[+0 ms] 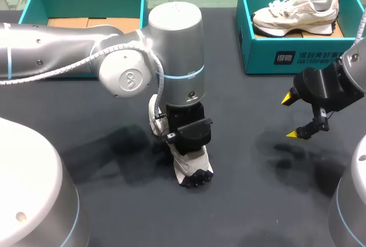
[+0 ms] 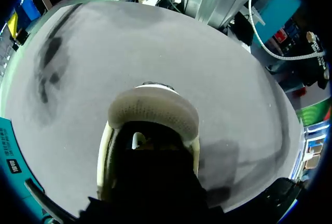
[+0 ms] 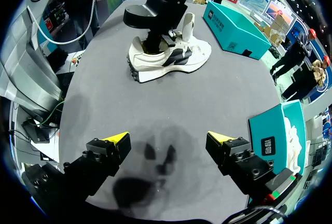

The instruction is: Take the shoe out of the shoebox, open the shoe tongue, remove and reinsert the insole, then place the shoe into the shoebox

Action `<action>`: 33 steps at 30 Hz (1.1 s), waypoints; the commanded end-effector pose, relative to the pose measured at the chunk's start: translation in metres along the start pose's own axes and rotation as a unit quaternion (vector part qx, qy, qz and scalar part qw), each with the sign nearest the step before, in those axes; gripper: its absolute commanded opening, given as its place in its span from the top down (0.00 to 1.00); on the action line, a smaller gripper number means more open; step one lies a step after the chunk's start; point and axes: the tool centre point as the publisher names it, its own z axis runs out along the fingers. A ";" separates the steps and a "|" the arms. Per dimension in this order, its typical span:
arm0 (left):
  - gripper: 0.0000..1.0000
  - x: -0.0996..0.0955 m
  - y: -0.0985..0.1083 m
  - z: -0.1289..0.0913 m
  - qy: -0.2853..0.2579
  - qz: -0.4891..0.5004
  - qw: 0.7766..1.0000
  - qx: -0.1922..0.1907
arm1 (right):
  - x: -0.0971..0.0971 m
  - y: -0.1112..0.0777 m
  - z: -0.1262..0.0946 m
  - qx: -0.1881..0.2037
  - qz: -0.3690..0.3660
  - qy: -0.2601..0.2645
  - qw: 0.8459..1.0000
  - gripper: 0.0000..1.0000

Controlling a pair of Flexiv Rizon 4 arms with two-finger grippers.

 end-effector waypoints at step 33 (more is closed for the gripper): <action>0.81 -0.022 0.029 -0.038 -0.024 0.009 0.998 -0.049 | 0.002 0.000 0.000 0.001 0.000 -0.001 1.000 0.00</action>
